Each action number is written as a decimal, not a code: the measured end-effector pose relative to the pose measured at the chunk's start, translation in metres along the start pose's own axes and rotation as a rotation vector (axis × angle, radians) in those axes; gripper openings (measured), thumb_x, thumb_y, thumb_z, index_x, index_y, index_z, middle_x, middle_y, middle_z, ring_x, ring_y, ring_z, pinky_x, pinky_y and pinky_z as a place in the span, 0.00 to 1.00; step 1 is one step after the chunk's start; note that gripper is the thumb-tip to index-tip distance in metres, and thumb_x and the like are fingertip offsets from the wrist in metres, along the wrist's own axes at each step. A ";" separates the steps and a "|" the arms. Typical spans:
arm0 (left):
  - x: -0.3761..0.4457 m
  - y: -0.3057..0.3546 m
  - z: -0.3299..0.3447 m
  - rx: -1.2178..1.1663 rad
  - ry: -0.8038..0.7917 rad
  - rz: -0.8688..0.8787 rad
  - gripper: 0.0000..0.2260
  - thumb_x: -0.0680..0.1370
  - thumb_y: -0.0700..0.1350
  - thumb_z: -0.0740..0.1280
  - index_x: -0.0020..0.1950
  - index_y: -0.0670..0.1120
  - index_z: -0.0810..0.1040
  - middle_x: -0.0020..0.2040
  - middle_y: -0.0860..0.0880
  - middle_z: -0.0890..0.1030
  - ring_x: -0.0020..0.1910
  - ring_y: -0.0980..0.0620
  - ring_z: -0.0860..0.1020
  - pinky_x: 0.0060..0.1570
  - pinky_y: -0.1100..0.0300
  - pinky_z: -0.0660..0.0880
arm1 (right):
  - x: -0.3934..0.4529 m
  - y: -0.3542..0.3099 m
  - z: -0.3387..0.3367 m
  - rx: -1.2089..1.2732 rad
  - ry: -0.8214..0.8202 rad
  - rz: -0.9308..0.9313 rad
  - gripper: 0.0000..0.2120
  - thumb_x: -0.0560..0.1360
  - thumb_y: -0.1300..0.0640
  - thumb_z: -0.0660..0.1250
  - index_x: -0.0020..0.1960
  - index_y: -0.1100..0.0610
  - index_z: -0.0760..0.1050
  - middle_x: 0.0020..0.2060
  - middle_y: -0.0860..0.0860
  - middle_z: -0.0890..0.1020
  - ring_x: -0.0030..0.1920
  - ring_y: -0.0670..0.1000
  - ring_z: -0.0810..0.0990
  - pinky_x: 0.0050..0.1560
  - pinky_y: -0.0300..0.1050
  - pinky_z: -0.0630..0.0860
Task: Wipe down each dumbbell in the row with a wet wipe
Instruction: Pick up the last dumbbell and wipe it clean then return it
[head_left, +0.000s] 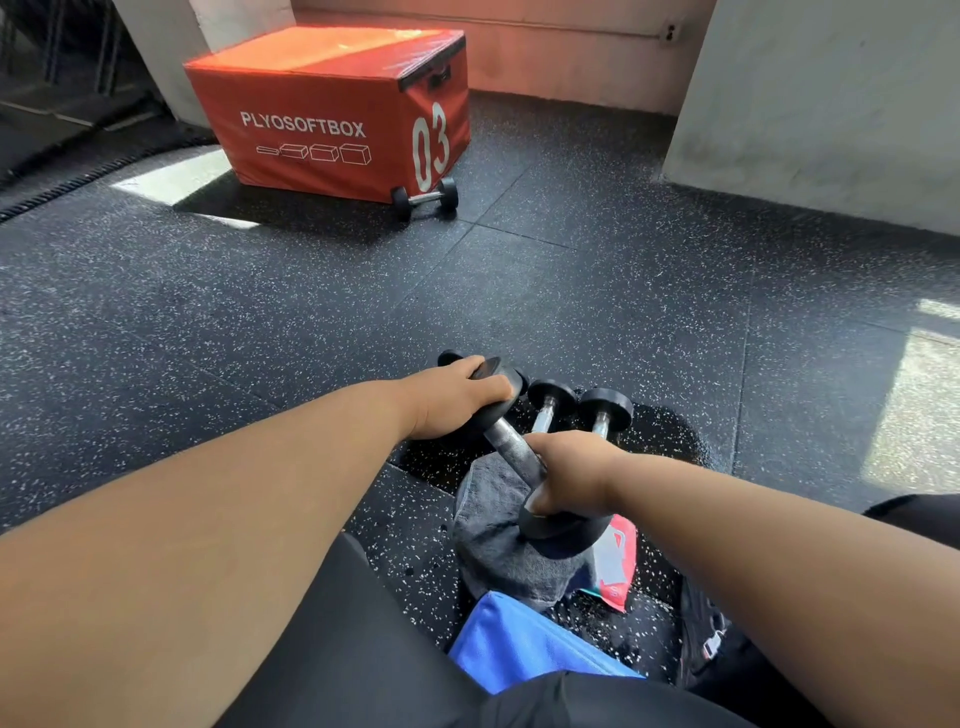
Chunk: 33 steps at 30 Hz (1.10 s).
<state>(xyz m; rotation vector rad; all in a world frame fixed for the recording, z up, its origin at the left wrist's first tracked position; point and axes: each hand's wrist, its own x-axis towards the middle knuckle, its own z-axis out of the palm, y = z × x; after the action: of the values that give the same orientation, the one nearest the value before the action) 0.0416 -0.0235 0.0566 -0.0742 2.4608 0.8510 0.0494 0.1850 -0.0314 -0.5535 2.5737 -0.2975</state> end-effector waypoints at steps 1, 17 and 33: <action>0.001 -0.001 0.000 -0.004 -0.001 0.000 0.35 0.76 0.69 0.63 0.81 0.59 0.66 0.70 0.45 0.76 0.64 0.42 0.77 0.72 0.41 0.70 | 0.000 -0.002 0.003 -0.006 0.046 0.005 0.22 0.65 0.47 0.77 0.55 0.44 0.72 0.45 0.46 0.80 0.48 0.56 0.81 0.47 0.45 0.74; -0.001 0.004 -0.001 -0.033 -0.003 0.007 0.16 0.81 0.64 0.65 0.65 0.60 0.70 0.64 0.46 0.79 0.61 0.43 0.80 0.68 0.44 0.74 | 0.004 -0.004 -0.009 0.128 -0.144 0.018 0.29 0.61 0.50 0.82 0.57 0.42 0.72 0.48 0.44 0.83 0.52 0.52 0.82 0.59 0.50 0.79; 0.008 0.000 -0.003 0.021 -0.015 -0.029 0.38 0.75 0.69 0.63 0.84 0.61 0.61 0.69 0.44 0.76 0.61 0.43 0.78 0.66 0.46 0.73 | 0.006 -0.002 -0.025 -0.041 -0.228 0.004 0.29 0.70 0.54 0.79 0.67 0.46 0.72 0.52 0.48 0.83 0.54 0.55 0.82 0.59 0.53 0.81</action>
<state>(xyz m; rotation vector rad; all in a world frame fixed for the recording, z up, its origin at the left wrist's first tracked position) 0.0336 -0.0245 0.0543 -0.0956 2.4478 0.8101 0.0326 0.1828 -0.0119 -0.5624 2.3645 -0.1694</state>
